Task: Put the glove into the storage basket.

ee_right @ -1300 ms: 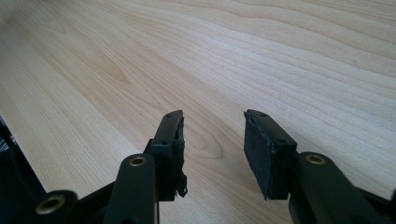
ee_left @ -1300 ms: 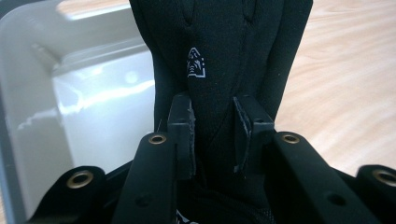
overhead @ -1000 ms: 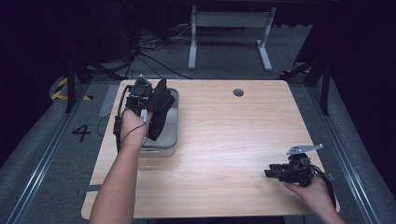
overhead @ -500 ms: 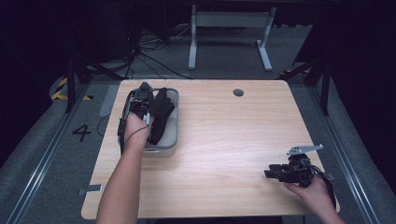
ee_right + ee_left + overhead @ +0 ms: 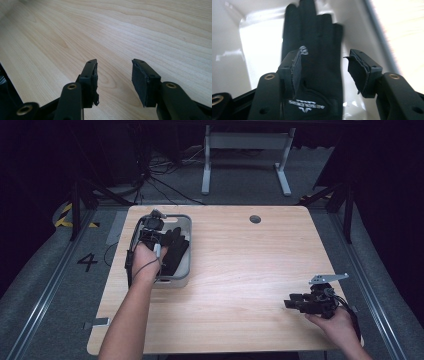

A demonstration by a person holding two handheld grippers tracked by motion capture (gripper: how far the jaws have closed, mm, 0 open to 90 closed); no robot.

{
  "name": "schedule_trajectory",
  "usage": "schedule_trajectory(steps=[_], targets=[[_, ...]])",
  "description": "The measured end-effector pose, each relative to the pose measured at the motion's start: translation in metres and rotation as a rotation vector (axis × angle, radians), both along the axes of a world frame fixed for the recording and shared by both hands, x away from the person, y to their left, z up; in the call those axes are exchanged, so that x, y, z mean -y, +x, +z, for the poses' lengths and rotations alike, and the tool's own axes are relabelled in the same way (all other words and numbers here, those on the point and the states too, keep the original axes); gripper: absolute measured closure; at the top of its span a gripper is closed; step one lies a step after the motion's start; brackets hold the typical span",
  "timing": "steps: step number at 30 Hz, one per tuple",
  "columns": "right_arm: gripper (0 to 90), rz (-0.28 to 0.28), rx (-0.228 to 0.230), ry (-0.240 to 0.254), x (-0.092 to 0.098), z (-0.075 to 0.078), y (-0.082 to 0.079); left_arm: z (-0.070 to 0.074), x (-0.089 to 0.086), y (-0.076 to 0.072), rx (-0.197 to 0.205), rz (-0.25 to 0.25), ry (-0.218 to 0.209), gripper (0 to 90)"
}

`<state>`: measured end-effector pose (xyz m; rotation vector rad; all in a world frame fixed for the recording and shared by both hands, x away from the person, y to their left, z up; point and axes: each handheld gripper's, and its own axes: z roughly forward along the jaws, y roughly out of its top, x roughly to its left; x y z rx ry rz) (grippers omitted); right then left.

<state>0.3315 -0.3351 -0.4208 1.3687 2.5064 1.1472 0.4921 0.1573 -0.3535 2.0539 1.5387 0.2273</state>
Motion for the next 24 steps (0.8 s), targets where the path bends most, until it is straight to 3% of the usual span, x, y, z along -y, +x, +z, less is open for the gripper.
schedule_trajectory(steps=[4, 7, 10, 14, 19, 22, 24], targets=[[56.4, -0.006, 0.013, -0.006, 0.0, 0.001, 0.002, 0.013, 0.005, -0.025, 0.057, -0.051, -0.031, 45.5], [55.9, -0.007, 0.022, -0.004, 0.0, 0.002, 0.003, 0.021, 0.009, -0.044, 0.074, -0.101, -0.044, 45.4], [55.6, -0.01, 0.029, -0.004, 0.0, 0.002, 0.003, 0.024, 0.013, -0.06, 0.089, -0.133, -0.069, 45.3], [55.6, -0.012, 0.031, -0.002, 0.0, 0.003, 0.003, 0.025, 0.02, -0.083, 0.133, -0.166, -0.068, 45.1], [55.6, -0.018, 0.029, 0.001, 0.002, 0.002, 0.003, 0.023, 0.025, -0.101, 0.148, -0.189, -0.075, 44.1], [55.6, -0.014, 0.029, 0.001, 0.001, 0.002, 0.003, 0.023, 0.028, -0.105, 0.157, -0.194, -0.036, 43.9], [55.6, -0.01, 0.031, 0.004, 0.001, 0.003, 0.002, 0.023, 0.026, -0.106, 0.157, -0.192, -0.062, 43.7]])
